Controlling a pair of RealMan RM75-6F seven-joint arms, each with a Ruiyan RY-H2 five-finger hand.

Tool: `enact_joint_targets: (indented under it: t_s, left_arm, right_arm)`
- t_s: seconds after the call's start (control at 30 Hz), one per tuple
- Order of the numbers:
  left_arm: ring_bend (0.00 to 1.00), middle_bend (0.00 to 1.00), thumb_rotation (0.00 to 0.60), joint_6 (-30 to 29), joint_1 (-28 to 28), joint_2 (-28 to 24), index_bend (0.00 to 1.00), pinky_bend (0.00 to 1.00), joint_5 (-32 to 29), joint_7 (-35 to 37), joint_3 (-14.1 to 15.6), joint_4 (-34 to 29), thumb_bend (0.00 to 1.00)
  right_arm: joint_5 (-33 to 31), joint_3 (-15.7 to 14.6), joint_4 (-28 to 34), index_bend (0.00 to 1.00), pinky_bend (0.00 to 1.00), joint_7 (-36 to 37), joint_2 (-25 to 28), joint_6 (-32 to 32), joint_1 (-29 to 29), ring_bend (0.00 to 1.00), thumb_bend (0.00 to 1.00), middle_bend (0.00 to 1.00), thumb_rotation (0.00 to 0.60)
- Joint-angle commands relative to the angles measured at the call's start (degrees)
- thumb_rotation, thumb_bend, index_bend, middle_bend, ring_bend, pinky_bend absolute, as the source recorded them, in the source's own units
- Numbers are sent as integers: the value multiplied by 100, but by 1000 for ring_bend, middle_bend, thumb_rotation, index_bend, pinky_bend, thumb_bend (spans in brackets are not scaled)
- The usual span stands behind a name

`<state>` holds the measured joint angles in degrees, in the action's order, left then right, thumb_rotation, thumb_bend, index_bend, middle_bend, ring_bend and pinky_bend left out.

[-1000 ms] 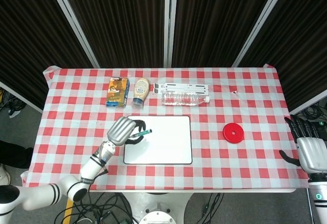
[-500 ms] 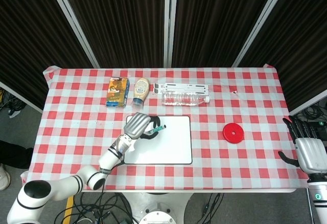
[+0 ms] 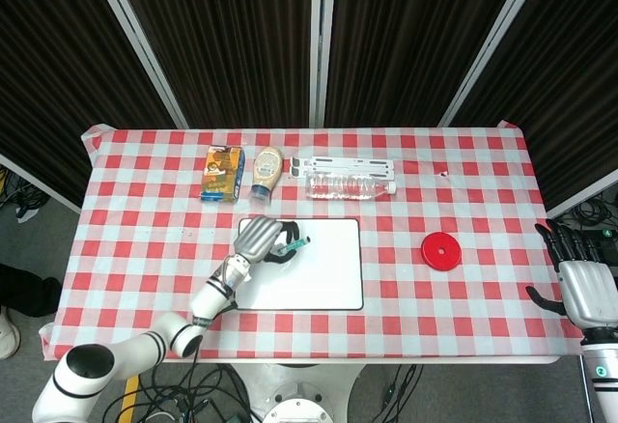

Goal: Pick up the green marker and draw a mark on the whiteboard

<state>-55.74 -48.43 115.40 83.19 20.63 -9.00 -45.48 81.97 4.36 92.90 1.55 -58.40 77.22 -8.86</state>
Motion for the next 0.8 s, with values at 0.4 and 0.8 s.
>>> enact_joint_targets:
  t_s: [0.4, 0.8]
  left_arm:
    - [773, 600, 600, -383, 558, -813, 550, 951, 55, -454, 305, -1626, 397]
    - [772, 600, 600, -57, 258, -493, 550, 950, -162, -694, -3, -1244, 399]
  right_arm:
    - [87, -18, -88, 0, 0, 114, -31, 72, 24, 0, 101, 30, 600]
    - [50, -32, -92, 0, 0, 155, 7, 92, 77, 0, 101, 29, 600]
